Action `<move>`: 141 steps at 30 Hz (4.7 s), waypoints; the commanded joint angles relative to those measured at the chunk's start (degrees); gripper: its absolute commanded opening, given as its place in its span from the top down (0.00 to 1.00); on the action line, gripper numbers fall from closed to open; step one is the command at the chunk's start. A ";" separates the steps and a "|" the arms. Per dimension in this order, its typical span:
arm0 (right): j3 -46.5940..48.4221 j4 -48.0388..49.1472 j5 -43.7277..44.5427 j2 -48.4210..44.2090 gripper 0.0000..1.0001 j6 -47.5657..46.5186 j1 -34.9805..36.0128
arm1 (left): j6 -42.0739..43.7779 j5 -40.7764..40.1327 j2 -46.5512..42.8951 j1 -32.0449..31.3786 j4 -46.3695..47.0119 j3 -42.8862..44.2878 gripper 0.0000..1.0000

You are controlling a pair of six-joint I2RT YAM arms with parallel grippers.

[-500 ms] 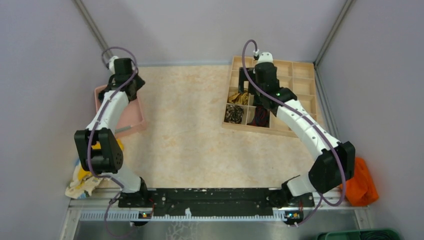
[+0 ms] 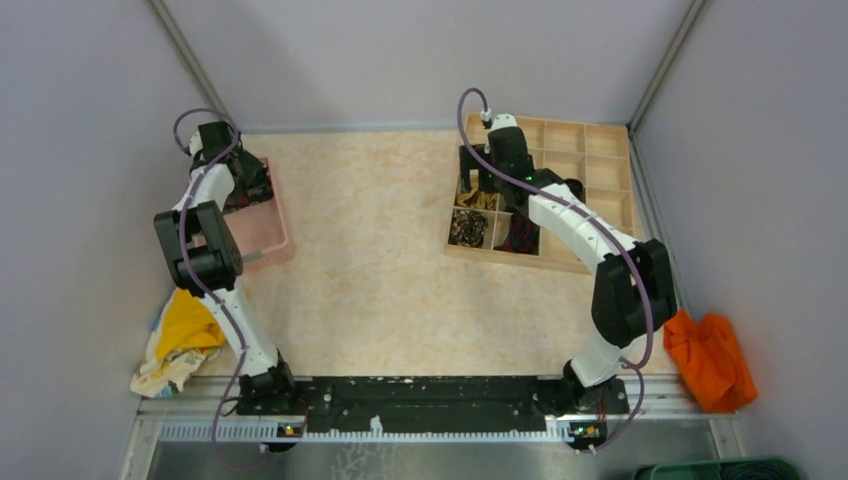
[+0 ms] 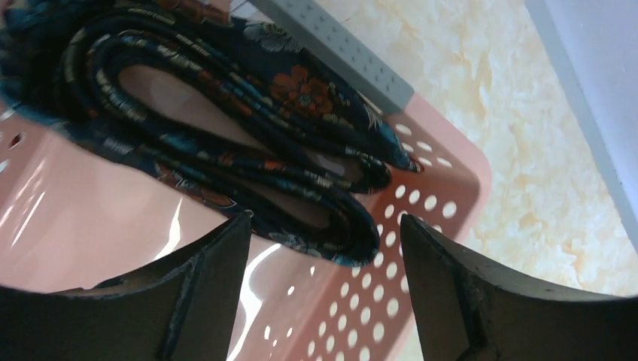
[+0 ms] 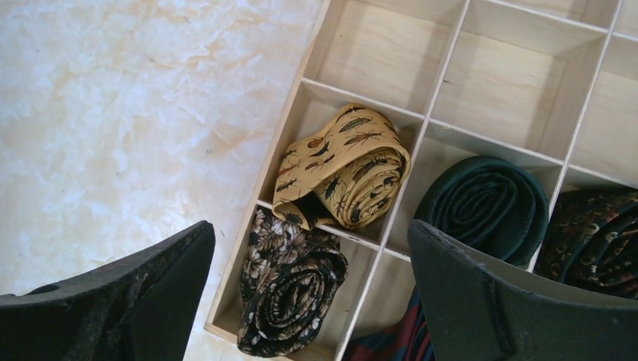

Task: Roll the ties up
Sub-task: Pick up the tie from the bin, then move the storage box to the corner of the board, then place the tie at the center of the board.

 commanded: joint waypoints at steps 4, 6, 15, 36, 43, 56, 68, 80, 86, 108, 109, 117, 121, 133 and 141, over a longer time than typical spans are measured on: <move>5.27 3.11 -3.19 2.86 0.01 0.28 -1.24 | 1.37 3.54 9.85 2.41 -0.54 7.59 0.20; 5.71 3.03 -3.43 3.67 0.01 0.45 -1.25 | 1.53 4.86 12.15 2.69 -1.28 8.60 0.20; 4.96 3.54 -3.99 3.09 0.01 1.57 -1.38 | 2.17 14.80 15.49 2.66 -2.59 4.08 0.43; -8.62 12.50 -4.83 -10.39 0.06 4.91 -1.77 | 2.04 0.71 -36.65 -20.96 4.73 -18.63 1.00; -11.01 2.31 -3.28 -8.57 0.08 8.09 -1.75 | 1.85 3.21 -48.88 -35.69 1.23 -15.02 1.00; -31.90 0.80 -8.30 -18.85 0.11 15.50 -1.07 | 3.34 33.83 -59.20 -47.87 20.13 -22.49 1.00; -25.86 -3.35 0.03 -5.42 0.10 17.76 -3.44 | 0.61 43.03 -56.29 -54.52 27.60 -29.02 1.00; -16.41 -5.86 1.99 -1.36 0.08 15.57 -19.22 | 0.31 44.94 -50.98 -60.91 32.32 -32.98 1.00; -17.64 -4.66 -2.70 -10.51 0.08 16.14 -19.54 | 3.47 46.03 -43.69 -68.84 35.48 -28.61 1.00; -14.34 -18.30 19.11 -53.68 0.06 15.81 -19.52 | -1.11 62.12 1.04 -72.71 50.87 14.68 1.00; -14.58 -18.29 19.27 -53.60 0.06 15.72 -19.57 | -1.50 62.43 1.35 -72.72 51.84 14.54 1.00; -17.17 -16.57 11.12 -51.33 0.06 16.06 -19.51 | -2.29 62.80 -3.44 -71.34 65.50 -10.93 1.00; -19.99 -15.91 6.61 -51.18 0.07 15.98 -19.44 | 0.34 63.47 -3.22 -69.87 70.07 -27.41 1.00; -28.79 -17.65 -6.83 -48.41 0.18 14.80 -15.74 | 3.72 58.49 -4.11 -62.62 74.15 -47.82 1.00; -33.93 -19.32 0.14 -41.17 0.51 19.23 2.85 | 11.26 51.86 -7.32 -62.40 61.00 -46.95 0.95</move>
